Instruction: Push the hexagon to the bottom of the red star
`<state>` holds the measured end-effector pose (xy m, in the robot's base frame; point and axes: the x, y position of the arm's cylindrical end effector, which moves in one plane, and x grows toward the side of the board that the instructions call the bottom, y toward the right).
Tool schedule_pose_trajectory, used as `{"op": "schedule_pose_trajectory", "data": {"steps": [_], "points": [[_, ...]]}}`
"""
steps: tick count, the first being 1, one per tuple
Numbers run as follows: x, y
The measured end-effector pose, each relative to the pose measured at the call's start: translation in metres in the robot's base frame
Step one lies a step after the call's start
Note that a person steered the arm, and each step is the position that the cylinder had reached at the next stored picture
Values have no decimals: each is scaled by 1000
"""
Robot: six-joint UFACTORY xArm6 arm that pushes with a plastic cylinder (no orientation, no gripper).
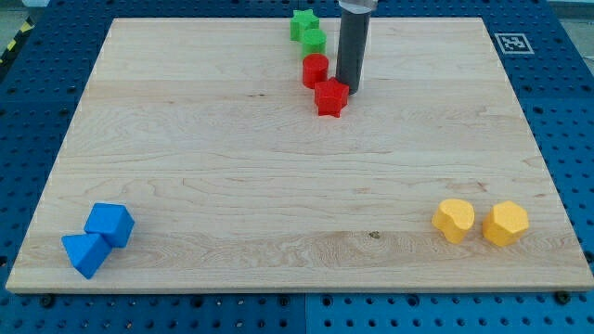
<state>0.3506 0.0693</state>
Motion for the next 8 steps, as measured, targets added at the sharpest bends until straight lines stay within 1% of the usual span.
{"op": "schedule_pose_trajectory", "data": {"steps": [1,2,3,4,5,6,8], "points": [[5,80],[45,156],[122,206],[190,218],[200,218],[224,216],[225,207]]}}
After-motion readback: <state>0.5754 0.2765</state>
